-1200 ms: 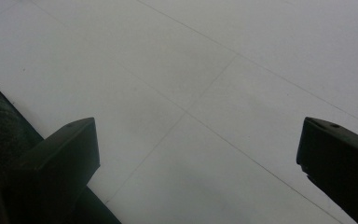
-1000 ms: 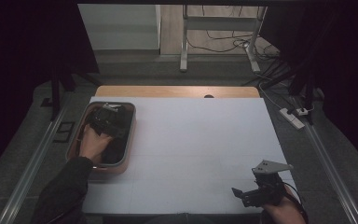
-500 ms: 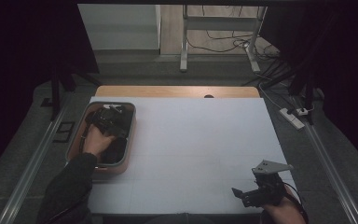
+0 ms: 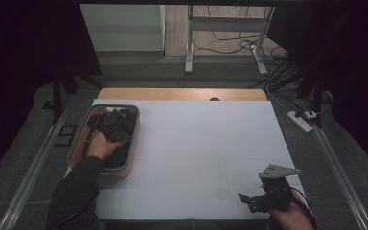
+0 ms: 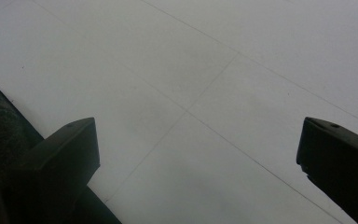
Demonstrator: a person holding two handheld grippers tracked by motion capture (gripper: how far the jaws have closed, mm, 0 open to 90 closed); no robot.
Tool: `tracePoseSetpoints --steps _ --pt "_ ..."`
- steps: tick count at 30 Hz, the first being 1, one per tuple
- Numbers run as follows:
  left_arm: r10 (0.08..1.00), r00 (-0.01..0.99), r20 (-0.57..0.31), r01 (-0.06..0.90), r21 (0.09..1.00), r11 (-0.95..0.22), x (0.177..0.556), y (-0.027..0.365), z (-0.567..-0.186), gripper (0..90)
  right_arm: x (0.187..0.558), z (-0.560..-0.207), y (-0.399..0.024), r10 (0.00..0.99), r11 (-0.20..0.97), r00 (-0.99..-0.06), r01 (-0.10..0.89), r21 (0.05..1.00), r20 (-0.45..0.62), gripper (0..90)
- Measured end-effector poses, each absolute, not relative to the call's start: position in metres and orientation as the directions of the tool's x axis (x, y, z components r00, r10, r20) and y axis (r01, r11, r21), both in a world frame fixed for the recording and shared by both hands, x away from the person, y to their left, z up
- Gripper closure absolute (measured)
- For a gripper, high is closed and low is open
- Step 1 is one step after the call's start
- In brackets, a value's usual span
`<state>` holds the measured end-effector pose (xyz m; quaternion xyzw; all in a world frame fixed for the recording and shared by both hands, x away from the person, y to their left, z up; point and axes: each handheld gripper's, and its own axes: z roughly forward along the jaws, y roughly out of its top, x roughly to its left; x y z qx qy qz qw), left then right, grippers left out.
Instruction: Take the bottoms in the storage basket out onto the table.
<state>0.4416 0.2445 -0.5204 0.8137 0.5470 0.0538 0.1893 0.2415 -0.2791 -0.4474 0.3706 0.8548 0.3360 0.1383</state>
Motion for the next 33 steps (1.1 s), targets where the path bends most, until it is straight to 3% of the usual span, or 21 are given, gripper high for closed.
tracePoseSetpoints --steps 8,12,24,33 --pt "0.882 0.424 -0.205 0.869 0.365 -0.333 0.436 0.24 -0.511 44.9 0.241 -0.447 -0.279 0.722 0.502 -0.692 0.536 0.679 0.011 0.0" --pt "0.881 0.411 -0.236 0.88 0.354 -0.316 0.436 0.24 -0.509 58.6 0.241 -0.447 -0.279 0.722 0.5 -0.692 0.534 0.682 0.013 0.0" --pt "0.898 0.388 -0.206 0.888 0.345 -0.305 0.434 0.241 -0.497 65.4 0.241 -0.447 -0.28 0.717 0.5 -0.697 0.531 0.684 0.016 0.0" --pt "0.895 0.419 -0.153 0.829 0.467 -0.309 0.423 0.25 -0.471 65.5 0.24 -0.447 -0.28 0.713 0.504 -0.701 0.526 0.685 0.014 0.0"
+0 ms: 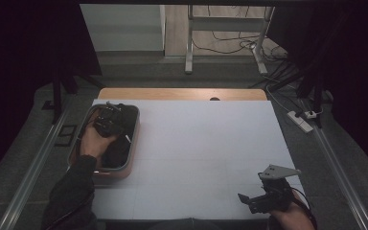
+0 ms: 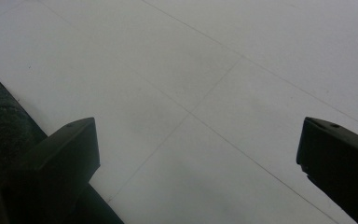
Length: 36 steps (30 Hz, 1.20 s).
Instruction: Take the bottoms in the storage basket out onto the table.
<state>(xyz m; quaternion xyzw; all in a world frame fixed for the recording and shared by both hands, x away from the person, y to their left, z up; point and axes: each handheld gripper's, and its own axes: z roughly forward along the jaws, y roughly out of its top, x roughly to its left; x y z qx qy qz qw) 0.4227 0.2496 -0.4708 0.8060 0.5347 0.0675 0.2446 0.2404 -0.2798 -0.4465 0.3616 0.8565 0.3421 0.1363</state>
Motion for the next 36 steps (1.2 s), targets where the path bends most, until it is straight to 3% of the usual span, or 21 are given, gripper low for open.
tracePoseSetpoints --steps 15,36 --pt "0.885 0.442 -0.147 0.738 0.62 -0.265 0.405 0.262 -0.427 65.2 0.239 -0.446 -0.279 0.708 0.511 -0.706 0.519 0.686 0.007 0.0" --pt "0.861 0.484 -0.156 0.656 0.716 -0.239 0.389 0.265 -0.384 65.0 0.239 -0.446 -0.279 0.702 0.518 -0.712 0.51 0.686 -0.001 0.0"
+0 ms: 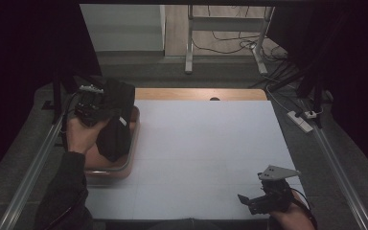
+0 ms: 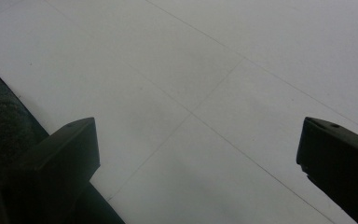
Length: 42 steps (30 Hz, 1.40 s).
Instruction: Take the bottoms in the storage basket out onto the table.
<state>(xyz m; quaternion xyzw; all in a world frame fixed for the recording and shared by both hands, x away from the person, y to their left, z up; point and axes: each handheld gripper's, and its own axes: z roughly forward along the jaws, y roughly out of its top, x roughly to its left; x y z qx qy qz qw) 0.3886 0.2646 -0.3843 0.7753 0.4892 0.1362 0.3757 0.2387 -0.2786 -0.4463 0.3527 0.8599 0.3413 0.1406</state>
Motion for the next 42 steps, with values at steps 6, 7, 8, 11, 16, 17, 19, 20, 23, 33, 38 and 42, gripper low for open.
tracePoseSetpoints --steps 6,7,8,11,16,17,19,20,23,33,38,42 --pt "0.844 0.508 -0.172 0.643 0.728 -0.239 0.384 0.26 -0.374 64.9 0.239 -0.446 -0.278 0.702 0.52 -0.713 0.51 0.685 -0.002 0.0" --pt "0.84 0.515 -0.17 0.638 0.731 -0.243 0.384 0.259 -0.372 64.9 0.239 -0.446 -0.278 0.702 0.52 -0.713 0.51 0.686 -0.002 0.0" --pt "0.84 0.516 -0.169 0.635 0.733 -0.243 0.382 0.257 -0.37 64.9 0.239 -0.446 -0.278 0.701 0.52 -0.713 0.51 0.686 -0.002 0.0" --pt "0.832 0.531 -0.16 0.618 0.745 -0.251 0.379 0.252 -0.364 64.9 0.238 -0.446 -0.278 0.701 0.52 -0.713 0.51 0.685 -0.002 0.0" --pt "0.819 0.554 -0.15 0.597 0.757 -0.266 0.375 0.241 -0.357 64.9 0.238 -0.446 -0.278 0.701 0.521 -0.713 0.509 0.685 -0.002 0.0" --pt "0.815 0.559 -0.151 0.594 0.759 -0.267 0.374 0.239 -0.355 64.9 0.238 -0.446 -0.278 0.701 0.52 -0.713 0.509 0.685 -0.002 0.0" --pt "0.808 0.568 -0.157 0.591 0.761 -0.267 0.372 0.235 -0.352 64.9 0.239 -0.446 -0.278 0.701 0.521 -0.713 0.51 0.685 -0.002 0.0" --pt "0.803 0.576 -0.157 0.59 0.759 -0.275 0.372 0.234 -0.351 64.9 0.239 -0.446 -0.278 0.701 0.521 -0.713 0.51 0.685 -0.002 0.0" --pt "0.79 0.592 -0.16 0.585 0.76 -0.284 0.37 0.227 -0.347 64.9 0.239 -0.446 -0.278 0.701 0.52 -0.713 0.51 0.685 -0.002 0.0" --pt "0.749 0.648 -0.135 0.533 0.783 -0.32 0.362 0.199 -0.338 64.9 0.239 -0.446 -0.278 0.701 0.521 -0.713 0.51 0.684 -0.002 0.0" --pt "0.731 0.673 -0.114 0.5 0.798 -0.336 0.358 0.183 -0.336 64.9 0.239 -0.446 -0.278 0.701 0.52 -0.713 0.511 0.684 -0.001 0.0" --pt "0.709 0.696 -0.116 0.484 0.806 -0.343 0.357 0.173 -0.336 64.8 0.238 -0.446 -0.279 0.702 0.52 -0.712 0.513 0.684 0.0 0.0"
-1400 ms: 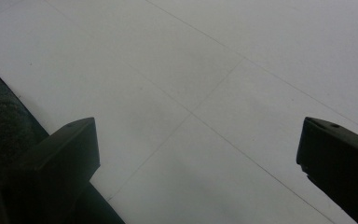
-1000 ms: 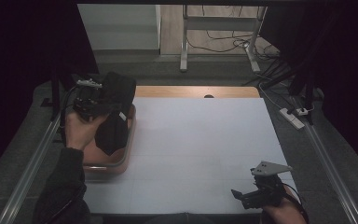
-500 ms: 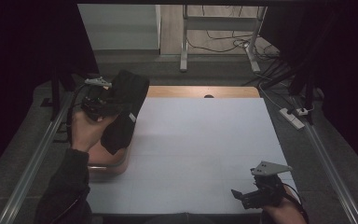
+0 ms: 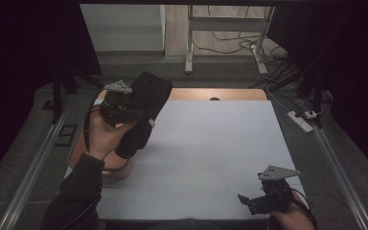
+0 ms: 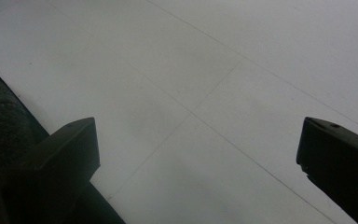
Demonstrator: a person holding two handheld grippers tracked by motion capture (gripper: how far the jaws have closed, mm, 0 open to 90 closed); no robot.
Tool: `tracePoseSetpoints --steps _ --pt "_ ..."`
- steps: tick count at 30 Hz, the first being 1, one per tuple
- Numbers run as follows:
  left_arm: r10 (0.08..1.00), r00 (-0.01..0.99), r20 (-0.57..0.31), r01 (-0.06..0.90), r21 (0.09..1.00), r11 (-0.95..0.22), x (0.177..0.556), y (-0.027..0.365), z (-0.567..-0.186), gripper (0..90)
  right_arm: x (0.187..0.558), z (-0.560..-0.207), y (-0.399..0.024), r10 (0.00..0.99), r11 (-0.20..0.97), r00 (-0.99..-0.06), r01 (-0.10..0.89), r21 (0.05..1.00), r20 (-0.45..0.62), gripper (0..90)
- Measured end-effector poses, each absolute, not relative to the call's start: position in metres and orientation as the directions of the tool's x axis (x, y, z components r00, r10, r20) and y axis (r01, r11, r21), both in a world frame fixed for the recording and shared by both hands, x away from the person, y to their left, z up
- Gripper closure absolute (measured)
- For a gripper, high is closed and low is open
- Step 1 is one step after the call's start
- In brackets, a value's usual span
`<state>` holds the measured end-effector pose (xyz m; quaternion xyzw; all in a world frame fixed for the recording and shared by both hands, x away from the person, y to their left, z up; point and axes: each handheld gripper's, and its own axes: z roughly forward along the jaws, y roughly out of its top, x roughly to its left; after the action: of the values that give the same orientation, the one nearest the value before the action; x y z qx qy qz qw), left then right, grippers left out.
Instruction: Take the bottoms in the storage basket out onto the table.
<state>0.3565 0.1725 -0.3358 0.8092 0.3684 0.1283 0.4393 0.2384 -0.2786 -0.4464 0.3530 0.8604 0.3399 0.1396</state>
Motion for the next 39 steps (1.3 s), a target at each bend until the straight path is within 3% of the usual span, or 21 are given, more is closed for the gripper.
tracePoseSetpoints --steps 19,39 --pt "0.597 0.784 -0.169 0.463 0.799 -0.383 0.359 0.128 -0.349 64.5 0.238 -0.447 -0.279 0.702 0.519 -0.712 0.512 0.685 0.0 0.0" --pt "0.62 0.782 -0.06 0.432 0.769 -0.471 0.366 0.099 -0.384 63.8 0.238 -0.446 -0.28 0.703 0.513 -0.711 0.514 0.688 0.007 0.0"
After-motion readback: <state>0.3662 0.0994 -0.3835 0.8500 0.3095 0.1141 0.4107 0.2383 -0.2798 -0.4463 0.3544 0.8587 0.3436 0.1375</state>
